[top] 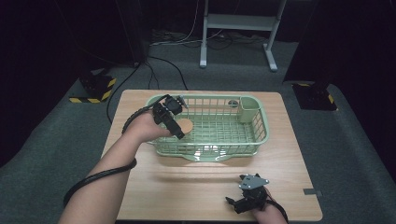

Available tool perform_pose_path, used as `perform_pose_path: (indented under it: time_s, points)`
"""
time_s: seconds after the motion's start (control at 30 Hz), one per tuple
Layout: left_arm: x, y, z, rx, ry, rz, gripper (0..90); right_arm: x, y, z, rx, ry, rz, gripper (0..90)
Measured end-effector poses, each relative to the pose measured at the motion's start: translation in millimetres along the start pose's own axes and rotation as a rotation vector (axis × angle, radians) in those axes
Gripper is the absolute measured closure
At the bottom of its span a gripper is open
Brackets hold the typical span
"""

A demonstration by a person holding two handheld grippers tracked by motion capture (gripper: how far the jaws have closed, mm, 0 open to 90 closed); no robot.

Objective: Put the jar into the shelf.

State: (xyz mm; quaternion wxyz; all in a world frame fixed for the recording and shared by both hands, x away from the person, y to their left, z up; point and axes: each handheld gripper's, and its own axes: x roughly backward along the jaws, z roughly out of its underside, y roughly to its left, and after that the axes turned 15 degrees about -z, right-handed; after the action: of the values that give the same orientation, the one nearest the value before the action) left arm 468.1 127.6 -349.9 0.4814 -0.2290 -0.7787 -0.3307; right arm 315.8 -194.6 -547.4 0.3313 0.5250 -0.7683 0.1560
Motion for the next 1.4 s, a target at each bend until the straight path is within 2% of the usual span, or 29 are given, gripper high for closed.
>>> perform_pose_path:
  time_s: [0.2,0.33,0.67,0.87,1.0,1.17,1.4]
  points:
    - [2.5,0.6,7.2,0.005,0.010,-0.007,4.0,-0.3,0.2,-0.1,0.001,0.003,0.001,0.5]
    - [5.5,1.5,12.4,0.028,0.013,-0.016,4.0,-0.2,0.1,0.0,0.001,0.001,0.003,0.5]
    - [11.1,1.5,27.1,0.028,0.016,-0.014,4.0,-0.3,0.1,-0.1,0.002,0.002,0.002,0.5]
    - [12.5,-1.8,39.9,0.031,0.015,-0.012,4.0,-0.6,0.4,-0.2,0.002,0.006,0.004,0.6]
    - [12.3,-1.9,48.4,0.048,0.015,-0.013,4.0,-0.7,0.5,-0.3,0.002,0.007,0.005,0.5]
    - [11.5,-2.2,59.4,0.054,0.030,-0.010,4.0,-0.9,0.7,-0.3,0.003,0.008,0.006,0.5]
    - [14.4,-4.3,72.3,0.047,0.041,-0.017,3.9,-0.9,0.6,-0.4,0.002,0.011,0.005,0.5]
